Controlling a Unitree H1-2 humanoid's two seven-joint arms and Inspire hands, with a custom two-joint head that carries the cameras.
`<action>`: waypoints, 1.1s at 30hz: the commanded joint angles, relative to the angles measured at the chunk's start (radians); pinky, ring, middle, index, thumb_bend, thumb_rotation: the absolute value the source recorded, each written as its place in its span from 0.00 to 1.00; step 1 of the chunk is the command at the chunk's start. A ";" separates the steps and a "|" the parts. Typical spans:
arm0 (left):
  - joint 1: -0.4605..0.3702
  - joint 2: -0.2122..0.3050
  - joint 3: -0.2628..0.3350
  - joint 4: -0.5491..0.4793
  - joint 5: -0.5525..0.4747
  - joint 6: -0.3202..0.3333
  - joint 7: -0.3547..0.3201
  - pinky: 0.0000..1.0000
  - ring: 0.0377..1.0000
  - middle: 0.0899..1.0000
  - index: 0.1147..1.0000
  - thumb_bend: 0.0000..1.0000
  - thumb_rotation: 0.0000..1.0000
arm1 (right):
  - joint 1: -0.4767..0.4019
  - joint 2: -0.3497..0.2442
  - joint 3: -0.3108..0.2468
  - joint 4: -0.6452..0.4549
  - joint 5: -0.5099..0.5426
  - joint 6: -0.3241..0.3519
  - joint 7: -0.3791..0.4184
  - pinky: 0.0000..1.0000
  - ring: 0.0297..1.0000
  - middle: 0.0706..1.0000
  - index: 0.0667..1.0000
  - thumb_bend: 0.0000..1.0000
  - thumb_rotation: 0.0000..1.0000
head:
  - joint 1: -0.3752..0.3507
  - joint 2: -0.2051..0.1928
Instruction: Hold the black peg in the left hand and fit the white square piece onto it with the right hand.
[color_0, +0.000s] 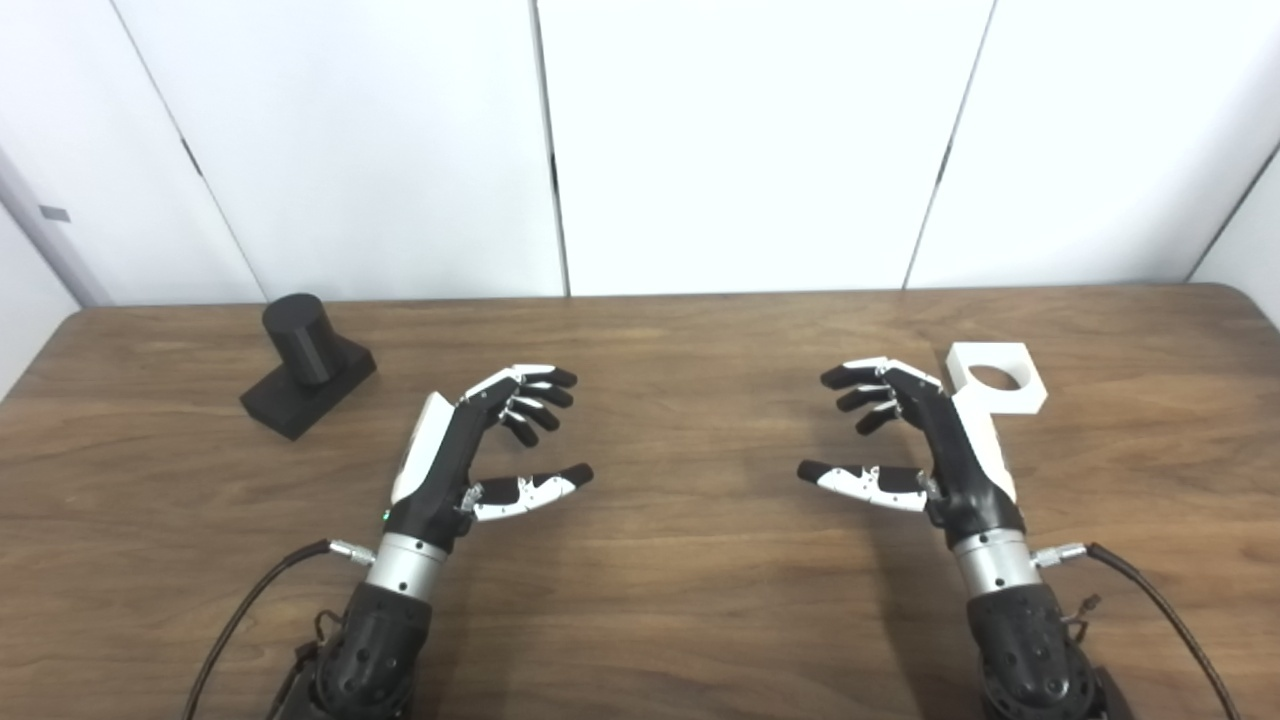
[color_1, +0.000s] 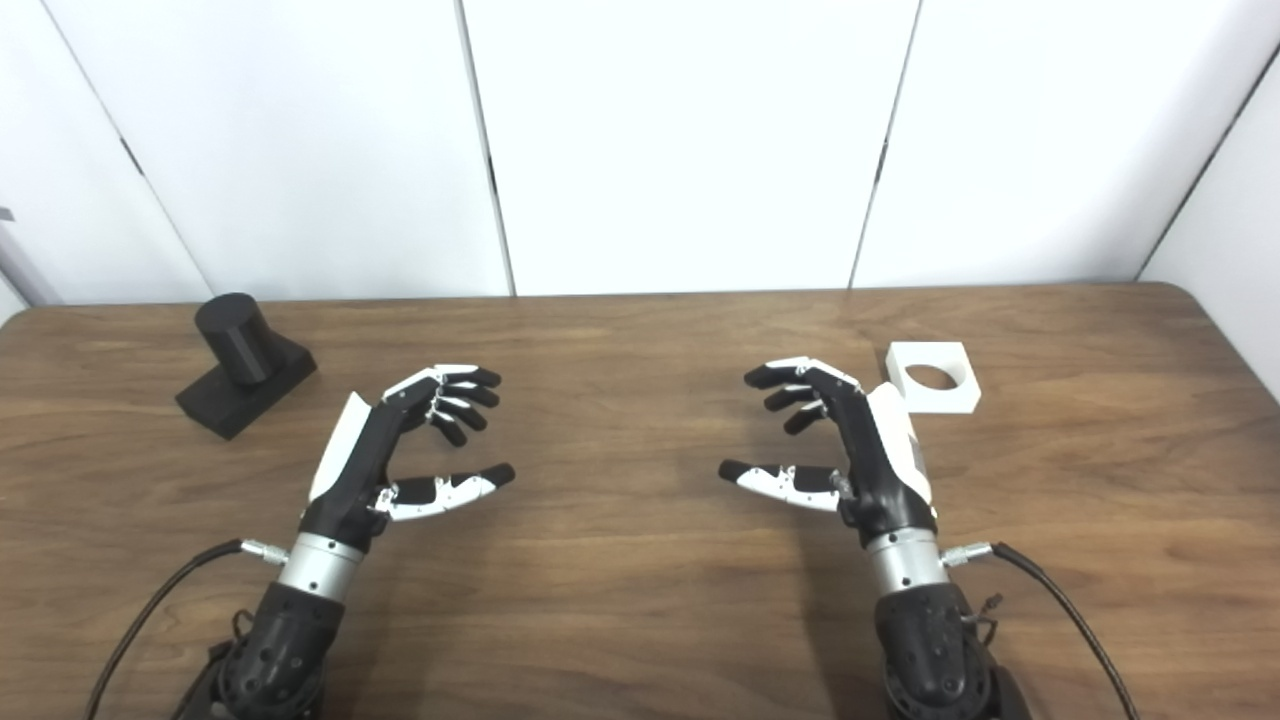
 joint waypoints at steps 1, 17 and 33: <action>-0.036 0.006 0.001 -0.013 -0.007 -0.028 0.009 0.46 0.55 0.61 0.64 0.75 0.01 | -0.025 -0.002 -0.008 -0.041 0.006 -0.012 -0.005 0.48 0.60 0.65 0.60 0.63 0.00 | 0.000 0.001; -0.029 -0.024 -0.022 -0.025 0.002 0.000 0.001 0.47 0.57 0.63 0.66 0.74 0.03 | -0.009 -0.032 -0.024 -0.053 0.028 -0.022 0.020 0.49 0.62 0.67 0.60 0.60 0.00 | 0.220 -0.044; -0.034 -0.077 -0.071 -0.010 0.078 0.039 0.026 0.46 0.55 0.62 0.64 0.72 0.08 | 0.001 -0.048 -0.059 -0.110 0.042 0.009 0.036 0.47 0.59 0.64 0.59 0.60 0.00 | 0.429 -0.101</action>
